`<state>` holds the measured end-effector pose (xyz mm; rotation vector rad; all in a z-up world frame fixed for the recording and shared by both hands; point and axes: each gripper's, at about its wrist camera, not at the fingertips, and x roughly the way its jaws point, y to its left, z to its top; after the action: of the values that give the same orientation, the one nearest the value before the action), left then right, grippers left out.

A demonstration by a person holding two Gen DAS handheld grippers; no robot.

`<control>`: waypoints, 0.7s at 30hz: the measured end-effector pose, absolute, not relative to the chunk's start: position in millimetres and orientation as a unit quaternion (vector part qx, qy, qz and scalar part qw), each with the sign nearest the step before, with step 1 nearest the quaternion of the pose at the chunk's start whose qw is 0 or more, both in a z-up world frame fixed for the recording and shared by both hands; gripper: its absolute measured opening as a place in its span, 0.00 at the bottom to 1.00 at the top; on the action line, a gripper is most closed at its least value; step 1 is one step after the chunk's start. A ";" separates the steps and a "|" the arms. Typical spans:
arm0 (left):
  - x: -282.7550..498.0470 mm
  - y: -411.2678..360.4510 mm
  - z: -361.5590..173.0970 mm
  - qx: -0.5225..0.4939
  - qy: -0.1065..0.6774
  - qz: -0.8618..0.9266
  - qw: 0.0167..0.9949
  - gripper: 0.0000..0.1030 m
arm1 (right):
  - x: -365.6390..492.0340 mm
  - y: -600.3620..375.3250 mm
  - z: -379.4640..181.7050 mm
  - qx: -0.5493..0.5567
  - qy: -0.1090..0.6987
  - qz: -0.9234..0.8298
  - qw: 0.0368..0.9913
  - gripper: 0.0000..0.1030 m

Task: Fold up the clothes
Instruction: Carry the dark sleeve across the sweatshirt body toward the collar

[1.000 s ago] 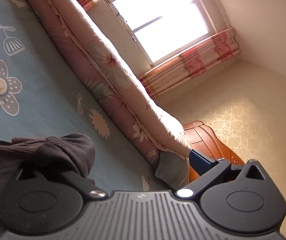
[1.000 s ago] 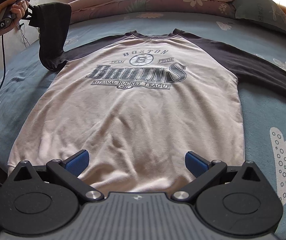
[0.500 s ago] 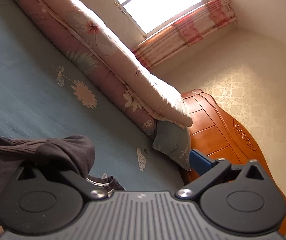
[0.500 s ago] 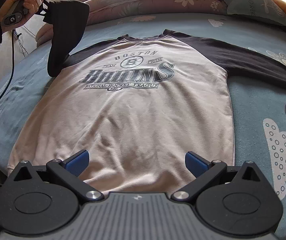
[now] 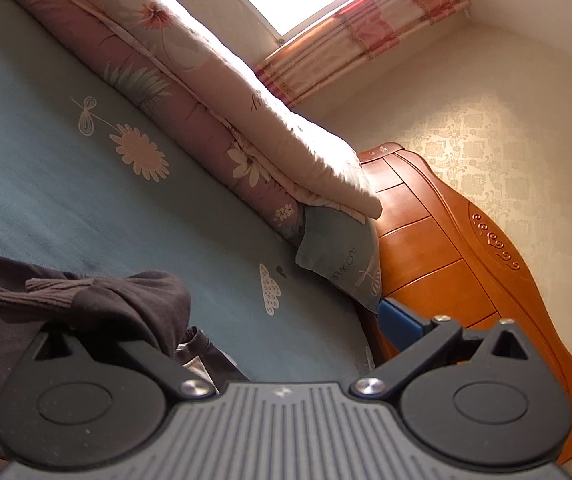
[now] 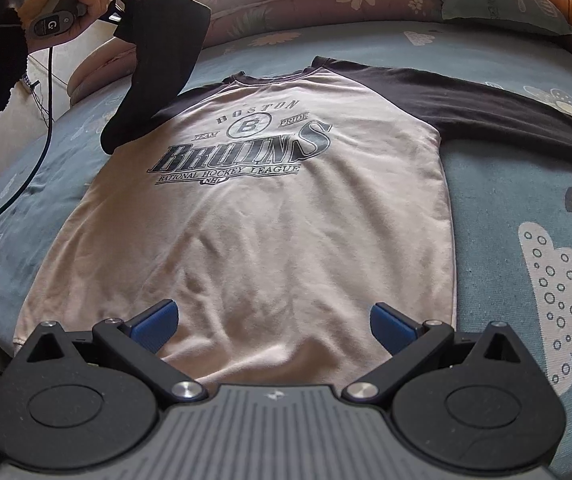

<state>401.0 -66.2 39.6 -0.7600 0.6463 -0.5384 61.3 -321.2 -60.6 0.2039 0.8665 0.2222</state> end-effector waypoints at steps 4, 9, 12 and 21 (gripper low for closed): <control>401.1 -82.1 31.4 -0.357 0.318 -0.261 0.839 0.99 | 61.2 -322.8 -62.9 0.102 0.419 0.108 0.896 1.00; 403.5 -96.8 19.5 -0.356 0.331 -0.260 0.834 0.99 | 61.1 -324.1 -65.0 0.102 0.422 0.106 0.895 1.00; 406.5 -104.0 15.8 -0.356 0.335 -0.259 0.833 0.99 | 60.7 -325.3 -65.4 0.102 0.422 0.104 0.895 1.00; 415.3 -130.2 8.0 -0.342 0.343 -0.262 0.835 0.99 | 61.1 -326.8 -68.8 0.108 0.425 0.109 0.892 1.00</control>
<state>415.3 -130.2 8.0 -0.7237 0.7274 -0.5559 61.1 -326.8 -68.8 0.2243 0.8826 0.2267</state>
